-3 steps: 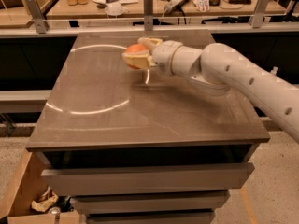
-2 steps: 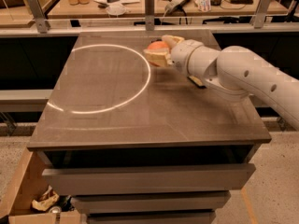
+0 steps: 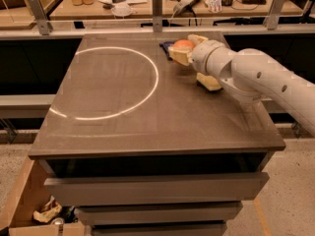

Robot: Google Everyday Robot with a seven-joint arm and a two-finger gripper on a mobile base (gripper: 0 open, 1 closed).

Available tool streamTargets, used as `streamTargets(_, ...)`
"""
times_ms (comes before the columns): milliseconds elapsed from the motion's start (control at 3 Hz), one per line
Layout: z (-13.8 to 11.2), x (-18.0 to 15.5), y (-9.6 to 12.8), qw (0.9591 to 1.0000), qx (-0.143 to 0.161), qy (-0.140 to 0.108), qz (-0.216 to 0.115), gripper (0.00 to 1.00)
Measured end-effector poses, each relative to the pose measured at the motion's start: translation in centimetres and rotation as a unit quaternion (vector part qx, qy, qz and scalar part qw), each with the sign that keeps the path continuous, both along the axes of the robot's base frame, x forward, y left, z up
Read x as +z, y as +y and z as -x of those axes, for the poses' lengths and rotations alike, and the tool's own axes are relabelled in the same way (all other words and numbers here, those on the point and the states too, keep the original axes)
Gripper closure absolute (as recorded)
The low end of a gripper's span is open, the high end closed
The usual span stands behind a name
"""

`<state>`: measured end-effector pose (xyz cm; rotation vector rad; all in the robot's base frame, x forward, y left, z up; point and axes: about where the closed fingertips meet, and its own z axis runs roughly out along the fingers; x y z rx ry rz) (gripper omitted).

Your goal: Move orange near rxbar blueberry

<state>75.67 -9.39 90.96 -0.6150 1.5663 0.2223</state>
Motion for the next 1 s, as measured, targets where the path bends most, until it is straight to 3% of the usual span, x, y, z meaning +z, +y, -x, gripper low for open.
streamTargets(333, -2.6, -1.3, 0.4, 0.9997, 0.017, 0.003, -0.016, 0.84)
streamTargets(667, -4.4, -2.5, 0.5, 0.9988, 0.042, 0.015, -0.017, 0.54)
streamTargets(1000, -4.0, -3.5, 0.4, 0.9978, 0.057, 0.034, -0.01, 0.29)
